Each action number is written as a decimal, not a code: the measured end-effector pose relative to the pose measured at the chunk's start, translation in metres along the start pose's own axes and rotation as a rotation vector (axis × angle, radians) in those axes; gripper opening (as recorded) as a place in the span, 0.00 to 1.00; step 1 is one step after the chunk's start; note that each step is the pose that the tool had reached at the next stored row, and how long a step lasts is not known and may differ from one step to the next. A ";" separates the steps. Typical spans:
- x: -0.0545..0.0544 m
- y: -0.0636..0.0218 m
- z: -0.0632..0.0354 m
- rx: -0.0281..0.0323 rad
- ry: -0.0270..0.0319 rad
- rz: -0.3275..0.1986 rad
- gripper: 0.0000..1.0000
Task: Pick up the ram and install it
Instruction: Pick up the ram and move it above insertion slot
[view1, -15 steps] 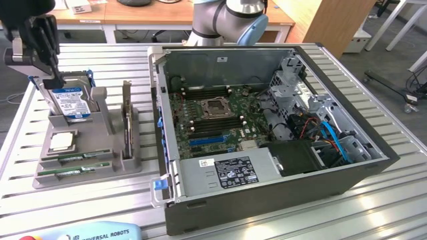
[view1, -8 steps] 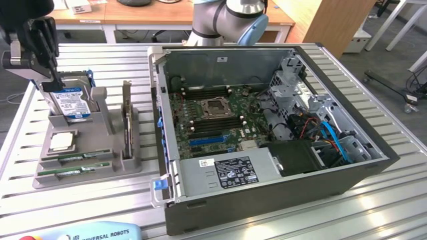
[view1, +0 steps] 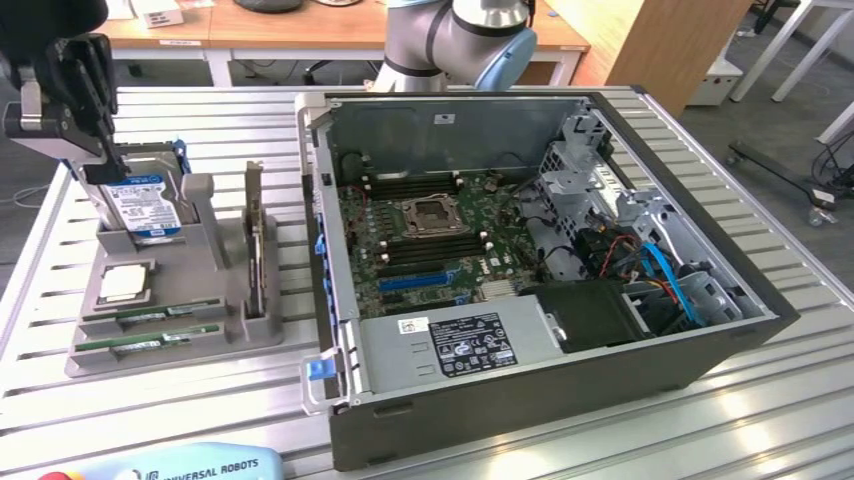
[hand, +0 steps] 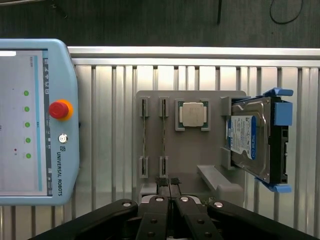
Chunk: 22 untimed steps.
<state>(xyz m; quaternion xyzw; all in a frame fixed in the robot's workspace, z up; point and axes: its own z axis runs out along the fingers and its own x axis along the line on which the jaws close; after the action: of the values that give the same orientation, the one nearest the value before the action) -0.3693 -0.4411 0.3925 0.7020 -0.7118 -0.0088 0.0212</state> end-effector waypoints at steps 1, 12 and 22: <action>0.000 0.0000 0.0005 0.0000 0.0000 0.000 0.10; 0.000 -0.0005 0.0114 0.0001 -0.0001 0.000 0.10; 0.000 -0.0010 0.0233 0.0000 -0.0001 0.000 0.10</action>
<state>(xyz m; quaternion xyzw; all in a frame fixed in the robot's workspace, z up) -0.3692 -0.4411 0.3692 0.7020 -0.7118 -0.0088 0.0212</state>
